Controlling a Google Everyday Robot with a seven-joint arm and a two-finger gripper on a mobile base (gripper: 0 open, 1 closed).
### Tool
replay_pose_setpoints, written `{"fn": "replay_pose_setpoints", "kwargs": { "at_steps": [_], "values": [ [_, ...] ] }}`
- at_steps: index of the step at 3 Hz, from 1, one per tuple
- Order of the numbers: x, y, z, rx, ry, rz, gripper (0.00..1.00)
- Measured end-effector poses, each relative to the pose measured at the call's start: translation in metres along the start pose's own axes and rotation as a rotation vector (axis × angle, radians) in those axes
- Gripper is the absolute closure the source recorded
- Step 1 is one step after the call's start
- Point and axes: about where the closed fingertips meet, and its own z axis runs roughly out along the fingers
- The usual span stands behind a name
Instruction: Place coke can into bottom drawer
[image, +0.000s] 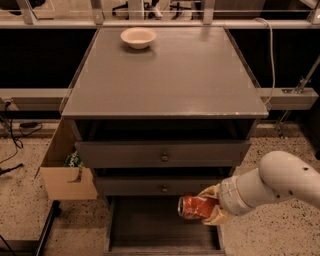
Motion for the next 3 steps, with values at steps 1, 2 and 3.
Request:
{"fn": "replay_pose_setpoints", "kwargs": {
  "at_steps": [1,2,3],
  "values": [
    [0.027,-0.013,0.040,-0.034,0.093,0.005,1.00],
    [0.053,-0.023,0.075,-0.085,0.201,0.016,1.00],
    [0.074,-0.026,0.103,-0.122,0.271,0.034,1.00]
  ]
}}
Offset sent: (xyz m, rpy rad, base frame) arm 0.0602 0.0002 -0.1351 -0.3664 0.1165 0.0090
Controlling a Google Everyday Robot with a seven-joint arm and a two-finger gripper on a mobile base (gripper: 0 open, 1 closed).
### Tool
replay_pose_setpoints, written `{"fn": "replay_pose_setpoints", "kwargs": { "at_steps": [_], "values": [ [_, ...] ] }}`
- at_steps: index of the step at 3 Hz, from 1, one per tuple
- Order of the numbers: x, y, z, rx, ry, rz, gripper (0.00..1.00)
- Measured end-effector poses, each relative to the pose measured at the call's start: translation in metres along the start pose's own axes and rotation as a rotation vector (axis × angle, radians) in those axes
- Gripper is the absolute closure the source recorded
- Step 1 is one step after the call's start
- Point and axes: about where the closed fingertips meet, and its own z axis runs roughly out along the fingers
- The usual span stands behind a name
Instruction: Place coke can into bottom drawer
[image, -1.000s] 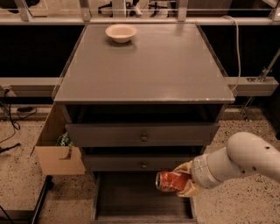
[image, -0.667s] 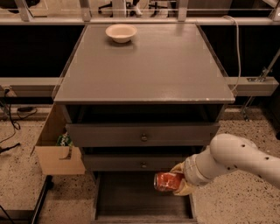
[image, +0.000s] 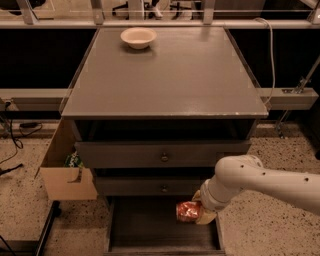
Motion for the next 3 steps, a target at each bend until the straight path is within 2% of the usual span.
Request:
{"fn": "replay_pose_setpoints", "kwargs": {
  "at_steps": [1,3],
  "values": [
    [0.001,0.005,0.009,0.004,0.009,-0.018,1.00],
    [0.009,0.023,0.079,0.001,-0.022,-0.060,1.00]
  ]
}}
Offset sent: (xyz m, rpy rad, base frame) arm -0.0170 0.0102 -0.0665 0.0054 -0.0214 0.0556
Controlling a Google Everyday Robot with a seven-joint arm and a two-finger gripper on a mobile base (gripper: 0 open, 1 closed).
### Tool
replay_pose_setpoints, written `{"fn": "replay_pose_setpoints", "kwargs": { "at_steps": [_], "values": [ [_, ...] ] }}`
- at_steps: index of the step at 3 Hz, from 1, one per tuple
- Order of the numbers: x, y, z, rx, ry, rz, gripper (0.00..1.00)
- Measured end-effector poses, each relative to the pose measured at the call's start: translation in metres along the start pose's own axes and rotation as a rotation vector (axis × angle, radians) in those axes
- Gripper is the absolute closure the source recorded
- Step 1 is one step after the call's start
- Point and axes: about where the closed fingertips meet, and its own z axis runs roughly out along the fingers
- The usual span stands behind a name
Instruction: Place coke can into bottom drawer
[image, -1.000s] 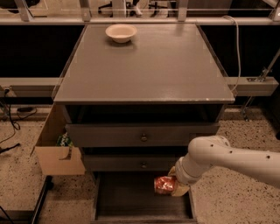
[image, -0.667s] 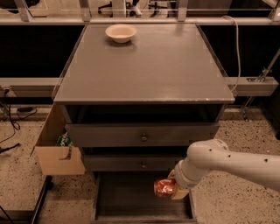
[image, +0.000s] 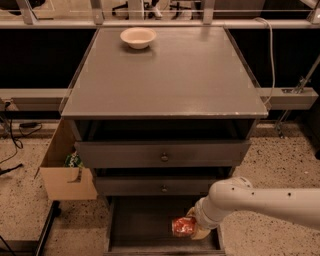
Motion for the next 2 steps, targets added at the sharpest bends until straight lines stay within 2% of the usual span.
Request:
{"fn": "replay_pose_setpoints", "kwargs": {
  "at_steps": [2],
  "values": [
    [0.016,-0.005,0.029,0.001,-0.001,0.013,1.00]
  ]
}}
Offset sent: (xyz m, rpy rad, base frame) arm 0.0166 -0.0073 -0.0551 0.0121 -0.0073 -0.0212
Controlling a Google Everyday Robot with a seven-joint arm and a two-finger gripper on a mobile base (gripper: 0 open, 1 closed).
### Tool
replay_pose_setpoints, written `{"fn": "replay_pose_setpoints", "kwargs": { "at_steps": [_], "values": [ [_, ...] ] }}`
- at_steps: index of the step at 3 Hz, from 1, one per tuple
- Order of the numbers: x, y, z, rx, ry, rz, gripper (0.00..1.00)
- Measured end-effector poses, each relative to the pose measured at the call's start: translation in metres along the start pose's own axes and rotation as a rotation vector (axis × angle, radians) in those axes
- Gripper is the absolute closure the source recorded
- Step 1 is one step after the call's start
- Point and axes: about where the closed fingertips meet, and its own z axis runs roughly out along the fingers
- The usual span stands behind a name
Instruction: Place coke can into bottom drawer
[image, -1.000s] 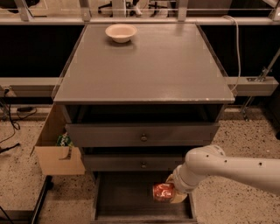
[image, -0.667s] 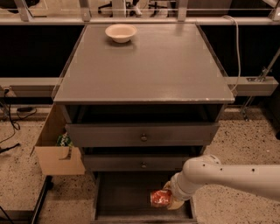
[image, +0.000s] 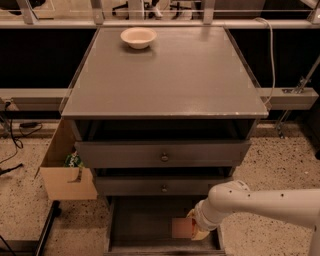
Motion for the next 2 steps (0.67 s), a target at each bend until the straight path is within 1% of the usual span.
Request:
{"fn": "replay_pose_setpoints", "kwargs": {
  "at_steps": [1,2],
  "values": [
    [0.004,-0.007,0.018,0.011,-0.014,-0.010,1.00],
    [0.007,-0.020,0.043,0.031,-0.048,-0.033,1.00]
  ]
}}
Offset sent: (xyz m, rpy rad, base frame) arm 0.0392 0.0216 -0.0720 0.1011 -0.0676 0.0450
